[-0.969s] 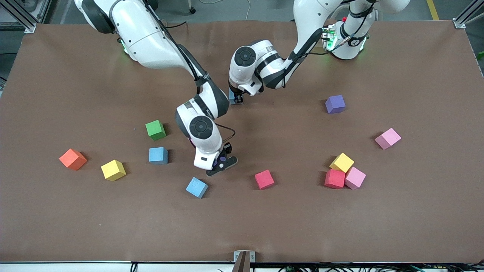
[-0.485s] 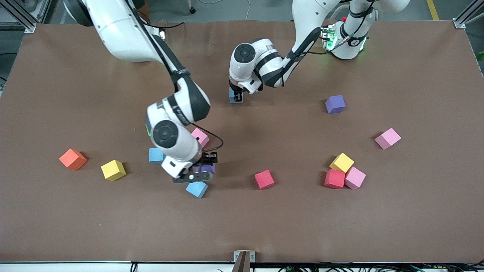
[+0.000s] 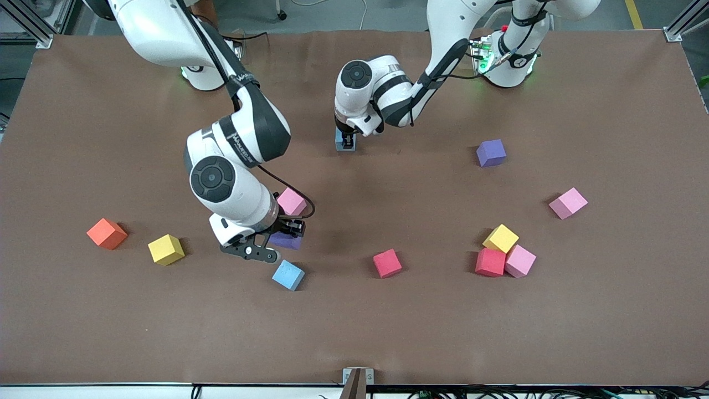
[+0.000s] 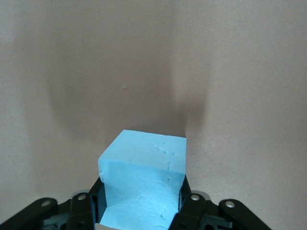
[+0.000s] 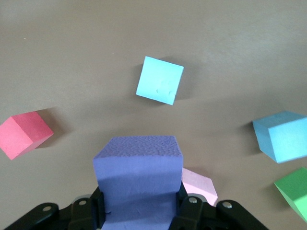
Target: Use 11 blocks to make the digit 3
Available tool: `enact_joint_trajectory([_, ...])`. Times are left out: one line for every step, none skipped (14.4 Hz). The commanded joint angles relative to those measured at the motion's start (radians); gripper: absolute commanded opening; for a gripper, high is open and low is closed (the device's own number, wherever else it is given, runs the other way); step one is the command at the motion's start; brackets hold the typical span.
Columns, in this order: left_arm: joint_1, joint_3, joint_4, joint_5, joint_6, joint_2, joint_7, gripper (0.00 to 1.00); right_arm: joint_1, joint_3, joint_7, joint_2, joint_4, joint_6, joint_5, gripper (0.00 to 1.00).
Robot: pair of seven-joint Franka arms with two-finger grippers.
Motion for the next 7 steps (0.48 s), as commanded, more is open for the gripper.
enact_joint_trajectory([-0.026, 0.007, -0.028, 0.017, 0.020, 0.016, -0.052, 0.50, -0.010, 0.005, 0.028, -0.033, -0.024, -0.014, -0.019, 0.00])
enact_joint_trajectory([-0.023, 0.007, -0.028, 0.017, 0.016, 0.015, -0.055, 0.99, -0.016, 0.002, 0.029, -0.033, -0.024, -0.026, -0.018, 0.00])
enact_joint_trajectory([-0.018, 0.007, -0.028, 0.017, 0.011, 0.007, -0.062, 1.00, -0.027, -0.006, 0.049, -0.036, -0.026, -0.063, -0.016, 0.00])
enact_joint_trajectory([-0.018, 0.007, -0.027, 0.017, -0.009, -0.002, -0.068, 1.00, -0.036, -0.008, 0.073, -0.044, -0.023, -0.079, -0.016, 0.00])
enact_joint_trajectory([-0.015, 0.005, -0.019, 0.017, -0.048, -0.014, -0.068, 1.00, -0.038, -0.008, 0.116, -0.056, -0.023, -0.082, -0.015, 0.00])
enact_joint_trajectory([-0.015, 0.005, -0.016, 0.017, -0.088, -0.037, -0.068, 1.00, -0.039, -0.008, 0.165, -0.074, -0.031, -0.089, -0.016, 0.00])
enact_joint_trajectory([-0.015, 0.003, -0.016, 0.017, -0.118, -0.065, -0.068, 1.00, -0.038, -0.009, 0.231, -0.084, -0.031, -0.123, -0.016, 0.00])
